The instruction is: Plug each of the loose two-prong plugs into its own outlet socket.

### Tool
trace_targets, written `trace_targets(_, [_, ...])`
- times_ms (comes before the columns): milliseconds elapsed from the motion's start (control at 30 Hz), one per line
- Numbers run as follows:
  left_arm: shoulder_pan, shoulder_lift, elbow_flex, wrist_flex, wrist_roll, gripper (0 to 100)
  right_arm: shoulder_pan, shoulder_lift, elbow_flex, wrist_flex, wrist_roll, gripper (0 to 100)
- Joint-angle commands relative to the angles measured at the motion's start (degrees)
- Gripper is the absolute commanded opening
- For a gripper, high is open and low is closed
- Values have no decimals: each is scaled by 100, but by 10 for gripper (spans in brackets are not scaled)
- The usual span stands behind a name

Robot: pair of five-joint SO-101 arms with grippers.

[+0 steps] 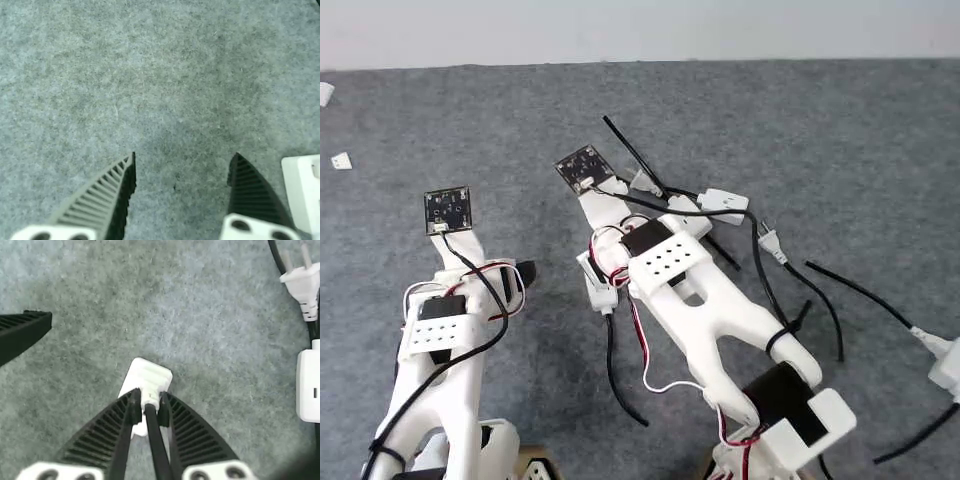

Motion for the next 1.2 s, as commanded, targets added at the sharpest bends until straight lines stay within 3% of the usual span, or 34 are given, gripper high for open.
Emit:
trace_targets(0, [-26,-167,-66,-26,-44,279,57,-40,-325,48,-62,8])
trace_targets(233, [-26,-167,-66,-26,-44,279,48,268,-396,-13,-53,8])
trace_targets(500, [-44,-167,-66,-26,-44,279,-13,1851,-1240,171,62,8])
trace_targets(700, [-44,-167,-66,-26,-44,279,-22,1877,-1398,462,70,17])
trace_targets(967, [-44,-167,-75,-26,-44,279,-497,1710,-1389,866,-352,254])
trace_targets(1167, [-53,-167,-75,-35,-44,279,-681,1727,-1380,866,-396,271])
